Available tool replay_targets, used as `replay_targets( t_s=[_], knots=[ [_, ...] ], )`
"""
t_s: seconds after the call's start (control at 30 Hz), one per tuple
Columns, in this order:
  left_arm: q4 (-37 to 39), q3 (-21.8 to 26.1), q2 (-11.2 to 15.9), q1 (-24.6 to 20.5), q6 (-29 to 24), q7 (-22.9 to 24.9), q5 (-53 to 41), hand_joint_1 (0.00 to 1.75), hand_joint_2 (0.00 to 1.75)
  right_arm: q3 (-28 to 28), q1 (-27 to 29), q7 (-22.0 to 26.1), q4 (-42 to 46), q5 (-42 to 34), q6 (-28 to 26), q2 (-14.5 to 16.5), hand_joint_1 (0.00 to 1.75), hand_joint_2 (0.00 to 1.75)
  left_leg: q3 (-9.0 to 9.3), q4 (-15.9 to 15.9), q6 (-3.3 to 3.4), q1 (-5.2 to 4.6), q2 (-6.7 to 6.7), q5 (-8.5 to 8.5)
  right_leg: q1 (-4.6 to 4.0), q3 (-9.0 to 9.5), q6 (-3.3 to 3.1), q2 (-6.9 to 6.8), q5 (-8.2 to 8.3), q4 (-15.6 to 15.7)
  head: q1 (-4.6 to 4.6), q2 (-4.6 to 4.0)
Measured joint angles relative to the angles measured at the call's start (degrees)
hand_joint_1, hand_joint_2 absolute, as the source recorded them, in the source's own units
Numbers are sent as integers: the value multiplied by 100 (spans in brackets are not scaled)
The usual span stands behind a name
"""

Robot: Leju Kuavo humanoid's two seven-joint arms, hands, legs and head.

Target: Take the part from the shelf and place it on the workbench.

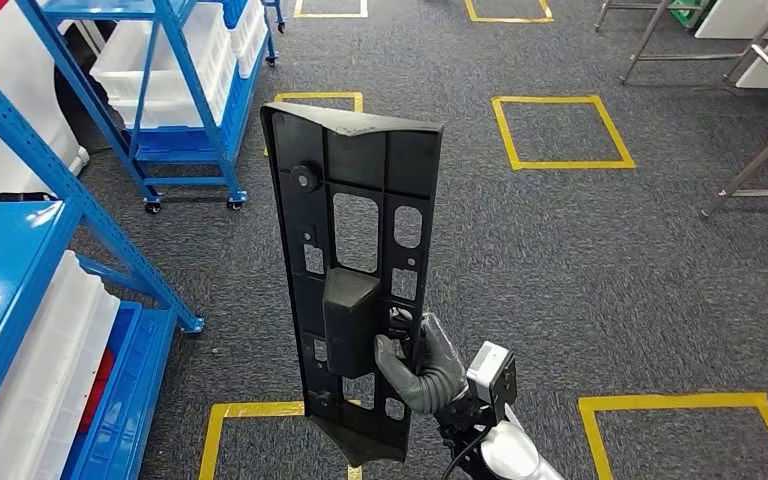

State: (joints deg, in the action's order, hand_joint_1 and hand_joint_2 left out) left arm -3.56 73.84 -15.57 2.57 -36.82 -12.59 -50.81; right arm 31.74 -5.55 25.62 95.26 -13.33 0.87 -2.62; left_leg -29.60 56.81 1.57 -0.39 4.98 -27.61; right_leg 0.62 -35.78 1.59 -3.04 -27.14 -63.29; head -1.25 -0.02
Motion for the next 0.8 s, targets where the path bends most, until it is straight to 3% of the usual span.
replay_targets(
  t_s=[0.07,0.17,0.23,0.3,0.33,0.37,0.4,0.47,0.53,0.6,0.67,0.73,0.8],
  knots=[
    [13,-14,61,42,212,-319,161,0,175,-46,55,21,119,-16,-86,-37,175,175,26,16,-58,-30,103,-36,-55,232,-93,-185,80,439,-2,0],
    [43,-14,196,114,606,-874,457,0,175,-233,208,3,341,-2,-211,-91,175,175,64,30,-146,-29,219,-93,-70,225,-206,-13,84,484,-2,0],
    [67,-14,321,146,836,-1203,627,0,175,-382,284,-28,479,32,-303,-114,175,175,-25,299,-210,3,-22,-306,-37,239,-284,133,120,530,-5,0],
    [90,-14,439,155,1007,-1431,763,0,175,-514,330,-38,576,85,-390,-128,175,175,-340,1017,-254,38,-359,-696,-30,232,-336,290,145,543,-9,0],
    [95,-14,490,151,1072,-1489,812,0,175,-573,363,-36,608,113,-426,-135,175,175,-524,1407,-268,49,-428,-849,-35,225,-344,373,150,539,-9,0],
    [97,-14,535,144,1123,-1522,848,0,175,-628,404,-34,640,144,-463,-145,175,175,-647,1655,-277,55,-454,-897,-39,222,-347,461,152,532,-9,0],
    [102,-14,575,136,1168,-1547,870,0,175,-680,449,-33,670,179,-495,-155,175,175,-678,1695,-280,62,-464,-830,-41,221,-346,551,153,521,-9,0],
    [113,-14,641,115,1253,-1592,898,0,175,-755,530,-29,739,267,-560,-167,175,175,-439,1126,-274,84,-548,-415,-35,223,-333,735,146,487,-9,0],
    [127,-20,704,97,1332,-1669,909,0,175,-830,617,-25,838,385,-624,-168,175,175,-130,401,-251,111,-830,-121,-36,199,-286,900,142,442,-8,0],
    [137,-37,773,76,1347,-1775,911,0,175,-921,729,-24,945,494,-669,-169,175,175,-22,133,-217,108,-988,-94,-22,144,-207,1036,167,427,-7,0],
    [140,-66,827,41,1323,-1861,910,0,175,-1015,858,-26,1044,571,-696,-172,175,175,-11,88,-155,107,-876,-62,-1,101,-129,1130,203,439,-7,0],
    [141,-99,870,15,1302,-1956,922,0,175,-1097,941,-25,1119,629,-717,-180,175,175,2,22,-72,117,-718,-7,-18,6,-84,872,85,275,-4,0],
    [139,-137,922,43,1313,-2209,942,0,175,-1181,1003,-22,1184,741,-738,-187,175,175,2,-12,-18,98,-525,16,-23,-279,-56,480,-266,-324,-1,0]
  ],
)
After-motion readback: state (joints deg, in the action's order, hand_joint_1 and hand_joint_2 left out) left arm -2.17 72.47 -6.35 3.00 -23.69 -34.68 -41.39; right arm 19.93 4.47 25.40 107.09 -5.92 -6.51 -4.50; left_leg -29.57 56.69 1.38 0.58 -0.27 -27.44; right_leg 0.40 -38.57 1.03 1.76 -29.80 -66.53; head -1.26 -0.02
